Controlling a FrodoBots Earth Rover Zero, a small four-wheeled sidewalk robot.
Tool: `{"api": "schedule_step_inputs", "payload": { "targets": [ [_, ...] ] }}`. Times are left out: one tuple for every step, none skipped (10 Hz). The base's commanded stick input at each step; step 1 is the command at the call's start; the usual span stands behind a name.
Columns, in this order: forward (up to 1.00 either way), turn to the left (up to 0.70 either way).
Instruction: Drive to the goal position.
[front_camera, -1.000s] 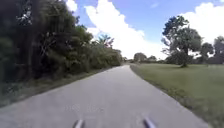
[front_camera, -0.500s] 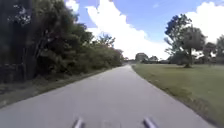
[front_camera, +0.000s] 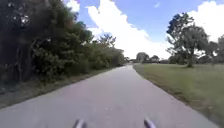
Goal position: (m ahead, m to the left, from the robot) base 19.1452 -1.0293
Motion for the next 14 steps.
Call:
{"api": "schedule_step_inputs", "payload": {
  "targets": [
    [0.7,-0.26],
    [0.7,-0.33],
    [0.7,-0.33],
    [0.7,-0.13],
    [0.7,0.02],
    [0.7,0.02],
    [0.7,0.02],
    [0.7,0.02],
    [0.7,0.02],
    [0.7,0.02],
    [0.7,0.02],
    [0.7,0.02],
    [0.7,0.02],
    [0.7,0.02]
  ]
}}
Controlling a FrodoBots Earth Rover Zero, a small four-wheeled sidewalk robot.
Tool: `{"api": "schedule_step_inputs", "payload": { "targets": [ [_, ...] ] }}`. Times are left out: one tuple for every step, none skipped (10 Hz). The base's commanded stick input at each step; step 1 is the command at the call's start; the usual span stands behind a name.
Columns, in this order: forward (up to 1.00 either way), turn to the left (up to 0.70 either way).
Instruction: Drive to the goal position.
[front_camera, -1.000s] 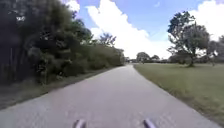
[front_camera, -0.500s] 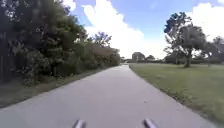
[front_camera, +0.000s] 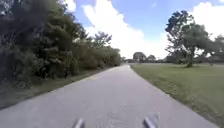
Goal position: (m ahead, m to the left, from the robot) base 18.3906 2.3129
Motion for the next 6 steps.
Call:
{"api": "schedule_step_inputs", "payload": {
  "targets": [
    [0.7,0.02],
    [0.7,0.02],
    [0.7,0.02],
    [0.7,0.02],
    [0.7,0.02],
    [0.7,0.02]
  ]
}}
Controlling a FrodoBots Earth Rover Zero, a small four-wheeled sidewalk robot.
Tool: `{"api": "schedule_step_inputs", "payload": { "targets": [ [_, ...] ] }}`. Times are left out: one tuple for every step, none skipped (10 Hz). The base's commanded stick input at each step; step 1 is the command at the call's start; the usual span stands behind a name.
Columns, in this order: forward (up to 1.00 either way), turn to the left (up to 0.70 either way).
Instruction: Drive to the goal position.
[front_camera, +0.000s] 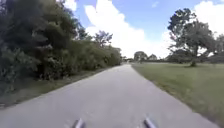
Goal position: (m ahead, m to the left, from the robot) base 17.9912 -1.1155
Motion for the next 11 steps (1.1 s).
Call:
{"api": "schedule_step_inputs", "payload": {
  "targets": [
    [0.7,0.02],
    [0.7,0.02],
    [0.7,0.02],
    [0.7,0.02],
    [0.7,0.02],
    [0.7,0.02],
    [0.7,0.02],
    [0.7,0.02],
    [0.7,0.02],
    [0.7,0.02],
    [0.7,0.02]
  ]
}}
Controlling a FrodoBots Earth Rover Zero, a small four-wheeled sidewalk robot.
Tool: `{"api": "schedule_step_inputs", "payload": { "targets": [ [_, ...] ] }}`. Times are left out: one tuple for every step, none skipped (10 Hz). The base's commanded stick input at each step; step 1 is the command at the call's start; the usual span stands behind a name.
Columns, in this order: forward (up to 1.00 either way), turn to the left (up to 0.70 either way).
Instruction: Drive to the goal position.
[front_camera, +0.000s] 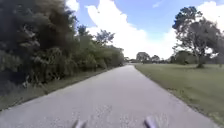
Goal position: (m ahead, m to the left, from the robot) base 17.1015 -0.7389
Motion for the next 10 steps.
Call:
{"api": "schedule_step_inputs", "payload": {
  "targets": [
    [0.7,0.02],
    [0.7,0.02],
    [0.7,0.02],
    [0.7,0.02],
    [0.7,-0.03],
    [0.7,-0.26],
    [0.7,-0.33],
    [0.7,-0.04],
    [0.7,0.02],
    [0.7,0.02]
  ]
}}
